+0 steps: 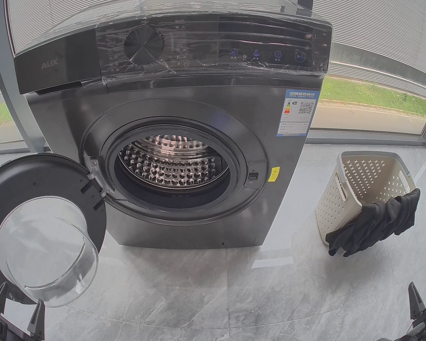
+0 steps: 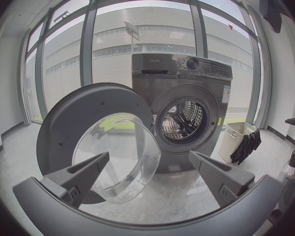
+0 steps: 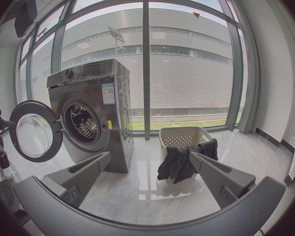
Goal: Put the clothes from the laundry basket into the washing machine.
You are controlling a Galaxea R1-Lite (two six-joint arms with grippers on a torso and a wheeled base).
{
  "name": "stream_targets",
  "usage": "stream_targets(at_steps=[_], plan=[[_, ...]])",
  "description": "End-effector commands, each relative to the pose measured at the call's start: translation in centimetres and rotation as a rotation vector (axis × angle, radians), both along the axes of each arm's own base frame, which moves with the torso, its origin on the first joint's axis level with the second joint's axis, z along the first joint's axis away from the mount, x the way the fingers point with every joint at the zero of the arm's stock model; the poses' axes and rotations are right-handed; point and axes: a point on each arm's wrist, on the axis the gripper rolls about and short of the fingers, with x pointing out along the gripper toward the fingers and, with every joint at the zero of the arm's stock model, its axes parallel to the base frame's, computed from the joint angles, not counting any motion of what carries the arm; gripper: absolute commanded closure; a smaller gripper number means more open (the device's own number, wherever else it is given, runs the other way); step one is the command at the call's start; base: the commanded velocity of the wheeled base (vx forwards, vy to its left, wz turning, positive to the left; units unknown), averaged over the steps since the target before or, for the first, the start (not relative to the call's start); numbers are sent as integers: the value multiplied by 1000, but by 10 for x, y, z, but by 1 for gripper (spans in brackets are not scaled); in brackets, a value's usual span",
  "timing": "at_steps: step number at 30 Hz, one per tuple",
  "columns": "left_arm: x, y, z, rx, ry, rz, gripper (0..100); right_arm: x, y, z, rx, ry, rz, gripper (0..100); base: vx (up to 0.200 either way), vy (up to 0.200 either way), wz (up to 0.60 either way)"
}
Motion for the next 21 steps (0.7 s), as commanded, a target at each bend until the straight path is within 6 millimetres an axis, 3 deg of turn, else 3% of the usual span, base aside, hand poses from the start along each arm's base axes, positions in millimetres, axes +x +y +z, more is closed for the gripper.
stream_targets(at_steps=[1,21], plan=[[0,0,-5,0,-2,1,0,0,0,-5,0,3,0,0,0,-200,0],[0,0,-5,1,0,1,0,0,0,-5,0,3,0,0,0,-200,0]])
